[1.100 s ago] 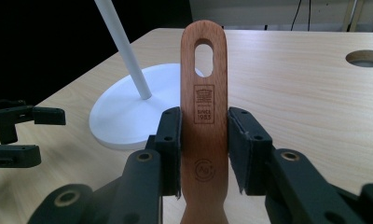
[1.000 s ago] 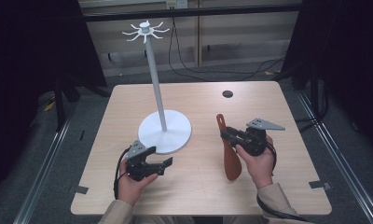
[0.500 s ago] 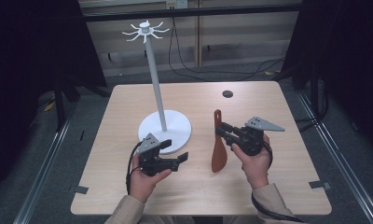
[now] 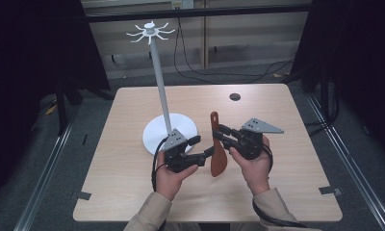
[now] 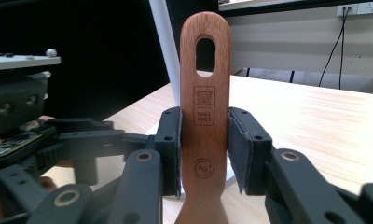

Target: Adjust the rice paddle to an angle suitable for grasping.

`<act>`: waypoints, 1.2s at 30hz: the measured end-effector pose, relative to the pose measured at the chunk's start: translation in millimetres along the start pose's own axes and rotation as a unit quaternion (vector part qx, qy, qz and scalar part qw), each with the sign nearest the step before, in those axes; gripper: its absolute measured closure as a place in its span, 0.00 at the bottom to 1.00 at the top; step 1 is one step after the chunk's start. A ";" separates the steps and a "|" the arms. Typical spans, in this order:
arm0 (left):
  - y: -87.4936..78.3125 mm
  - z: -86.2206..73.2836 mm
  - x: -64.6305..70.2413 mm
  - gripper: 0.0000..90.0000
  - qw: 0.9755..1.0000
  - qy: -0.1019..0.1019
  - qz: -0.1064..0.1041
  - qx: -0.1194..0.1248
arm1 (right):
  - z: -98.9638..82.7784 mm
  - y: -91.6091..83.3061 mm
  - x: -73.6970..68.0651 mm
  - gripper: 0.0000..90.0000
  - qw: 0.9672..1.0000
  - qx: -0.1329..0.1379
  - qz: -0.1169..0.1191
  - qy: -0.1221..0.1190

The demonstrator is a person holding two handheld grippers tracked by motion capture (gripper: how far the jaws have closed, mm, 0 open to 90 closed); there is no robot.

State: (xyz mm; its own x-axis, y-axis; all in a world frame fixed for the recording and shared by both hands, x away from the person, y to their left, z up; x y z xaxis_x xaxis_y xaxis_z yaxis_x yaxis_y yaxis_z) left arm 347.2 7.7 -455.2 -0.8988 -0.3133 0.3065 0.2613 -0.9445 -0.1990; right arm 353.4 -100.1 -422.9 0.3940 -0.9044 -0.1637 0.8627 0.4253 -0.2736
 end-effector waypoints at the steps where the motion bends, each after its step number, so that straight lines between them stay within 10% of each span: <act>1: 0.0 0.0 0.0 0.42 1.000 0.000 0.000 0.000 | 0.0 0.0 0.0 0.74 1.000 0.000 0.000 0.000; 20: -2.3 6.6 -1.6 0.90 1.000 0.007 -0.001 0.005 | 2.2 4.4 -24.3 0.74 1.000 0.001 0.022 -0.002; 36: -7.5 10.3 -2.9 0.92 1.000 -0.012 -0.011 0.003 | 1.4 -1.9 -12.9 0.64 1.000 0.007 0.022 -0.008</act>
State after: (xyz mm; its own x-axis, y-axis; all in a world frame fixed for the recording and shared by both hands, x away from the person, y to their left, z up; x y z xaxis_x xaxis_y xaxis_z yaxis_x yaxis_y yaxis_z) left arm 351.5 14.7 -445.0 -0.8957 -0.2955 0.3323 0.2446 -0.9515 -0.1868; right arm 347.2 -89.2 -418.9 0.4355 -0.8857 -0.1608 0.8494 0.4635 -0.2525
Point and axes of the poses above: each handheld gripper's, and its own axes: y roughly forward along the jaws, z roughly out of its top, x roughly to its right, the point moved 8 cm from there along y, roughly forward along the jaws, and after that the axes turned 15 degrees about -z, right-handed, at the moved point
